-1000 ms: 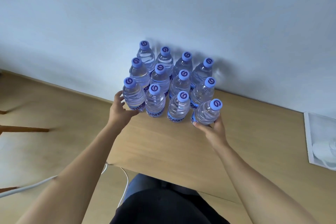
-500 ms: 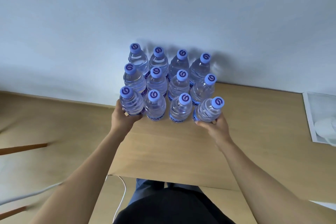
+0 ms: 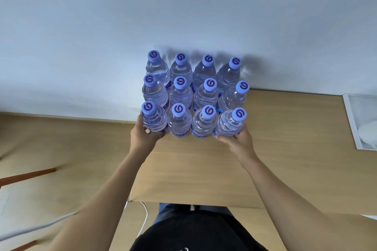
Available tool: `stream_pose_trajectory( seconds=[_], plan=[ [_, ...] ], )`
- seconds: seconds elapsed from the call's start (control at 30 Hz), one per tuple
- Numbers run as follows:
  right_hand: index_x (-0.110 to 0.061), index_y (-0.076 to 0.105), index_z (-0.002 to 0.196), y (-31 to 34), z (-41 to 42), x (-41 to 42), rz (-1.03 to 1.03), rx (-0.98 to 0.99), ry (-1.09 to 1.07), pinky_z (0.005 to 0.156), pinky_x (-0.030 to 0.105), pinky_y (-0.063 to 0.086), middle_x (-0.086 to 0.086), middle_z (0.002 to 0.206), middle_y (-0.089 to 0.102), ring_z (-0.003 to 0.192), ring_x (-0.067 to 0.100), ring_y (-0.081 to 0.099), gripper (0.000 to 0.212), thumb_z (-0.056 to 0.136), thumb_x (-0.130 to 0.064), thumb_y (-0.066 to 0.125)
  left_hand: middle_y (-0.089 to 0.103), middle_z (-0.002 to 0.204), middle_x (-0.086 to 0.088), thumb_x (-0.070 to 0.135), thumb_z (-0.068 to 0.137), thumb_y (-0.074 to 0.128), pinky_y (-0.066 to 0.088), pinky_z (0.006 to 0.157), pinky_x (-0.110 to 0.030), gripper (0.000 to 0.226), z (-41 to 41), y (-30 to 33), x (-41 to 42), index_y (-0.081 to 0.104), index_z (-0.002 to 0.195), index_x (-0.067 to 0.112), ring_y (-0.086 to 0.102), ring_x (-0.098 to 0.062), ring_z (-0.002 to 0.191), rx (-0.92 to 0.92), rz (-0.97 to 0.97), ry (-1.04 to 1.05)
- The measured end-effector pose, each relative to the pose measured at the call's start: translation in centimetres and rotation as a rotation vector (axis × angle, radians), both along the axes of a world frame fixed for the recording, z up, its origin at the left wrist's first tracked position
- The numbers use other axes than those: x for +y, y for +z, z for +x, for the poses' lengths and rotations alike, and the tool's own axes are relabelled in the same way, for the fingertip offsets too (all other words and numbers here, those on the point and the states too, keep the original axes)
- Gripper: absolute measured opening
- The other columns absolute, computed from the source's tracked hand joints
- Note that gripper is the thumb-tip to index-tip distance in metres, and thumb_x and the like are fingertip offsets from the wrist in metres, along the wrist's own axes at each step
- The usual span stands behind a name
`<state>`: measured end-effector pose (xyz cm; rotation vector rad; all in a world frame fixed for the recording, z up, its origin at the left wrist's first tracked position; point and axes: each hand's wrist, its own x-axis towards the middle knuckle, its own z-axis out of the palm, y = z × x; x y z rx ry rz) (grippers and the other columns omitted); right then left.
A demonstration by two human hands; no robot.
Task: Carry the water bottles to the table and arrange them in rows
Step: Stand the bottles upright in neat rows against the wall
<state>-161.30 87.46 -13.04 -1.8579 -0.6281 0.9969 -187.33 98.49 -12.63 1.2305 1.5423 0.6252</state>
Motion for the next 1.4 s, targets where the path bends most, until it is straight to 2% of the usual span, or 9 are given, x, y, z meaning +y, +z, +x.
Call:
stream_pose_trajectory(
  seconds=[0.4,0.7,0.83,0.9,1.07,1.13,1.23,1.33,1.4],
  plan=[
    [-0.011,0.042,0.122,-0.5,-0.9,0.4,0.014,-0.061,-0.024,0.090,0.040,0.051,-0.001,0.107,0.065,0.097,0.019,0.063,0.069,0.069,0.003,0.084,0.066,0.099,0.022,0.021,0.066,0.090,0.045,0.071,-0.012,0.067,0.0,0.4,-0.1,0.056,0.124,0.024,0.059,0.017,0.088,0.014,0.005,-0.005],
    [-0.009,0.038,0.122,-0.2,-0.8,0.1,0.001,-0.017,0.010,0.089,0.033,0.051,-0.004,0.108,0.062,0.096,0.013,0.062,0.072,0.069,0.004,0.085,0.065,0.106,0.021,0.010,0.068,0.086,0.047,0.079,-0.015,0.072,0.1,0.6,-0.4,0.053,0.128,0.031,0.061,0.003,0.098,-0.054,-0.061,0.026],
    [-0.004,0.041,0.130,0.1,0.8,-0.2,-0.064,-0.029,0.175,0.098,0.039,0.051,0.010,0.125,0.060,0.112,0.023,0.061,0.074,0.070,0.008,0.083,0.062,0.111,0.016,-0.011,0.077,0.060,0.046,0.068,-0.014,0.069,-1.2,0.7,0.1,0.050,0.126,0.036,0.057,-0.005,0.111,-0.047,-0.134,-0.058],
    [-0.010,0.042,0.128,0.4,1.9,-0.3,-0.115,-0.036,0.271,0.099,0.042,0.049,0.008,0.127,0.059,0.116,0.025,0.060,0.066,0.074,0.012,0.075,0.064,0.116,0.014,-0.016,0.080,0.046,0.046,0.066,-0.017,0.068,-2.0,0.9,0.9,0.054,0.124,0.035,0.057,-0.009,0.114,-0.045,-0.148,-0.098],
    [-0.028,0.057,0.105,1.7,4.5,0.6,-0.107,-0.067,0.245,0.085,0.012,0.046,-0.012,0.109,0.065,0.105,0.010,0.061,0.047,0.084,0.014,0.060,0.070,0.119,-0.004,0.000,0.092,0.057,0.052,0.092,-0.037,0.038,-3.1,2.0,3.7,0.064,0.118,0.025,0.064,-0.017,0.093,-0.211,-0.187,0.063],
    [-0.020,0.059,0.108,2.1,5.6,1.3,-0.070,-0.090,0.217,0.092,0.020,0.047,-0.008,0.111,0.064,0.112,0.014,0.058,0.044,0.083,0.016,0.060,0.068,0.122,-0.007,0.005,0.093,0.060,0.052,0.093,-0.040,0.033,-3.2,2.6,4.8,0.062,0.121,0.023,0.065,-0.020,0.097,-0.281,-0.203,0.085],
    [-0.014,0.055,0.115,2.6,6.9,2.5,-0.048,-0.083,0.239,0.092,0.032,0.045,0.009,0.118,0.063,0.109,0.026,0.059,0.050,0.081,0.022,0.056,0.063,0.127,-0.010,0.003,0.094,0.060,0.053,0.080,-0.033,0.037,-2.8,3.4,6.1,0.058,0.126,0.023,0.065,-0.024,0.101,-0.346,-0.227,0.067],
    [-0.016,0.056,0.121,3.1,7.9,3.8,-0.077,-0.076,0.304,0.082,0.027,0.046,0.009,0.112,0.067,0.098,0.025,0.065,0.057,0.079,0.023,0.055,0.062,0.130,-0.011,-0.005,0.093,0.057,0.054,0.079,-0.038,0.047,-2.1,4.0,6.9,0.055,0.131,0.022,0.066,-0.030,0.104,-0.369,-0.258,0.015],
    [-0.021,0.061,0.116,3.4,8.3,4.6,-0.104,-0.078,0.342,0.075,0.019,0.048,0.000,0.105,0.071,0.090,0.014,0.068,0.056,0.077,0.020,0.060,0.061,0.132,-0.012,-0.009,0.092,0.055,0.054,0.084,-0.045,0.052,-1.7,4.2,7.3,0.053,0.136,0.020,0.065,-0.033,0.106,-0.365,-0.284,-0.006]
  ],
)
